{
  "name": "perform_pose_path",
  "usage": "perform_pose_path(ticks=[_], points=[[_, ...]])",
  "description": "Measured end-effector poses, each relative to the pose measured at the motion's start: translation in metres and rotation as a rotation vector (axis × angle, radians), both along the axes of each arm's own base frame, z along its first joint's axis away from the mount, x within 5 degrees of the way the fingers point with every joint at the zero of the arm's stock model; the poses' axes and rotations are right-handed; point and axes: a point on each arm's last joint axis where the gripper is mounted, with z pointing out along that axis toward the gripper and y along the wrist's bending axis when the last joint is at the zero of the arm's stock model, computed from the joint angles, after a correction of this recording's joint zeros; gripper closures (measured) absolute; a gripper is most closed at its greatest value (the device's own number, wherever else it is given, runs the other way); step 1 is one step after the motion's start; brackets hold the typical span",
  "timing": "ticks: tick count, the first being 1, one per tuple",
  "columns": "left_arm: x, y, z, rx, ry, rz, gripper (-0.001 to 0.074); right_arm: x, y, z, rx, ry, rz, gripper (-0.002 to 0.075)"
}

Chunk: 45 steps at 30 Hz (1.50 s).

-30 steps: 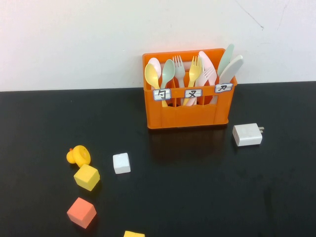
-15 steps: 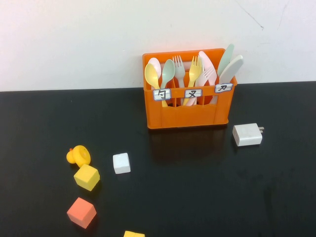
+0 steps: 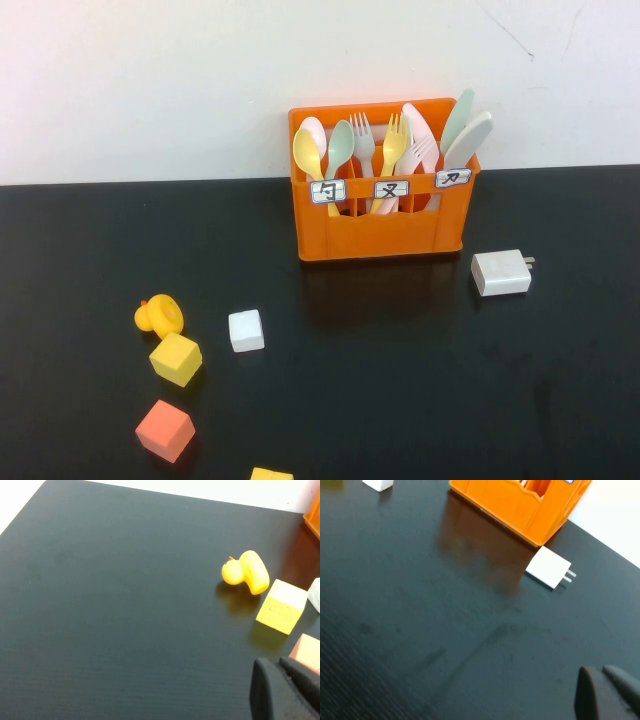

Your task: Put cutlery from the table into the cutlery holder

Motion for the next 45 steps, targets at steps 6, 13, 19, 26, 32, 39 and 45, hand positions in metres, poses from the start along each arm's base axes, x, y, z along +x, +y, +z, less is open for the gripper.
perform_pose_path(ticks=[6, 13, 19, 26, 32, 39, 45], points=[[0.0, 0.0, 0.0, 0.0, 0.0, 0.0, 0.0736, 0.0, 0.0, 0.0, -0.001, 0.001, 0.0, 0.0728], [0.0, 0.0, 0.0, 0.002, 0.0, 0.0, 0.0736, 0.001, -0.002, 0.0, -0.022, -0.015, -0.028, 0.0728], [0.0, 0.0, 0.0, 0.0, 0.0, -0.001, 0.0736, 0.001, -0.008, -0.014, 0.012, -0.042, -0.172, 0.0728], [0.0, 0.0, 0.0, -0.002, 0.0, -0.001, 0.0736, 0.004, -0.014, -0.054, 0.068, -0.09, -0.348, 0.0728], [0.0, 0.0, 0.0, -0.002, 0.0, -0.001, 0.0736, 0.007, -0.015, -0.088, 0.056, -0.028, -0.385, 0.0728], [0.0, 0.0, 0.0, -0.002, 0.0, -0.001, 0.0736, 0.009, -0.015, -0.087, 0.078, -0.074, -0.392, 0.0728], [0.0, 0.0, 0.0, -0.002, 0.0, -0.001, 0.0736, 0.01, -0.015, -0.087, 0.082, -0.078, -0.392, 0.0728]])
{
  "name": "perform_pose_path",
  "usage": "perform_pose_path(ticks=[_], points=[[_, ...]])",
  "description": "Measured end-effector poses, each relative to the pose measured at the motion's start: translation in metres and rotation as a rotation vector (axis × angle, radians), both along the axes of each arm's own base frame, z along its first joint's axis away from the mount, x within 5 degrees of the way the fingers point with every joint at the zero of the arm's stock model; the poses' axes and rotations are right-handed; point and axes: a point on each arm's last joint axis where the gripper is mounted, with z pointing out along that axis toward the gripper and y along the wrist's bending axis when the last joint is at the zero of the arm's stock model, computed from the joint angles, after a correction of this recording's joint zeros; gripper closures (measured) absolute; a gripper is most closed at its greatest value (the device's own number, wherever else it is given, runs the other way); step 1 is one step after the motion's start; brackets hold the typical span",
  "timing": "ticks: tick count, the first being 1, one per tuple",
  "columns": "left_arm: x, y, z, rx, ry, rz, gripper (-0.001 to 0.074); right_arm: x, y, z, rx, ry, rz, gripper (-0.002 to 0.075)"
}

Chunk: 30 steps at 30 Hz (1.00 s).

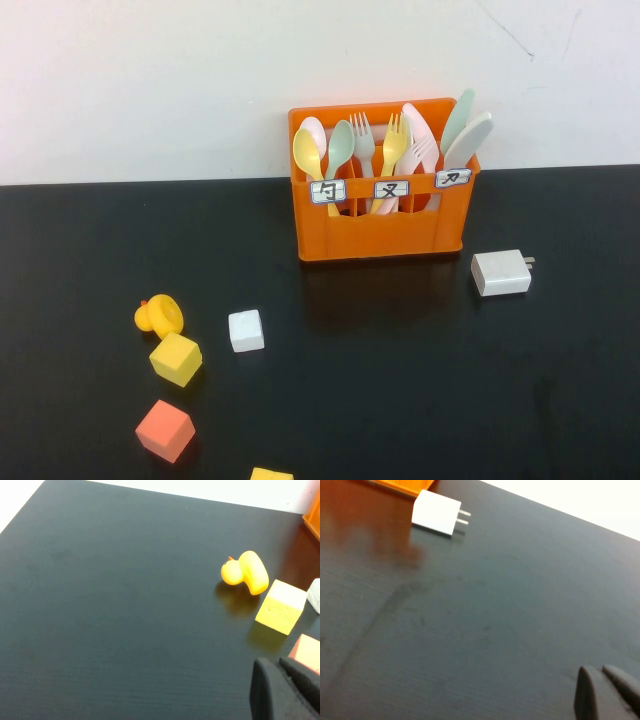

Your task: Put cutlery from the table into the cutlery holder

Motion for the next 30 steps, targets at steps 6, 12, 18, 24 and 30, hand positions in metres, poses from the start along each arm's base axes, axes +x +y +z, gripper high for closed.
perform_pose_path(ticks=[6, 12, 18, 24, 30], points=[[0.0, 0.0, 0.0001, 0.0, -0.002, 0.0, 0.0736, 0.0002, -0.0001, -0.0002, 0.0, -0.004, -0.001, 0.0728], [0.0, 0.0, 0.0001, 0.0, -0.002, 0.0, 0.0736, 0.0003, 0.0, 0.0, 0.002, -0.006, -0.001, 0.0728], [0.0, 0.0, 0.0001, 0.0, -0.002, 0.0, 0.0737, 0.0006, 0.0, 0.0001, 0.056, -0.009, -0.021, 0.0728], [0.0, 0.0, 0.0001, 0.0, -0.002, 0.0, 0.0736, 0.0012, -0.0034, 0.0007, 0.185, -0.011, -0.107, 0.0728], [0.0, 0.0, 0.0001, 0.0, -0.002, 0.0, 0.0737, 0.0013, -0.0054, 0.0007, 0.192, -0.013, -0.133, 0.0728]])
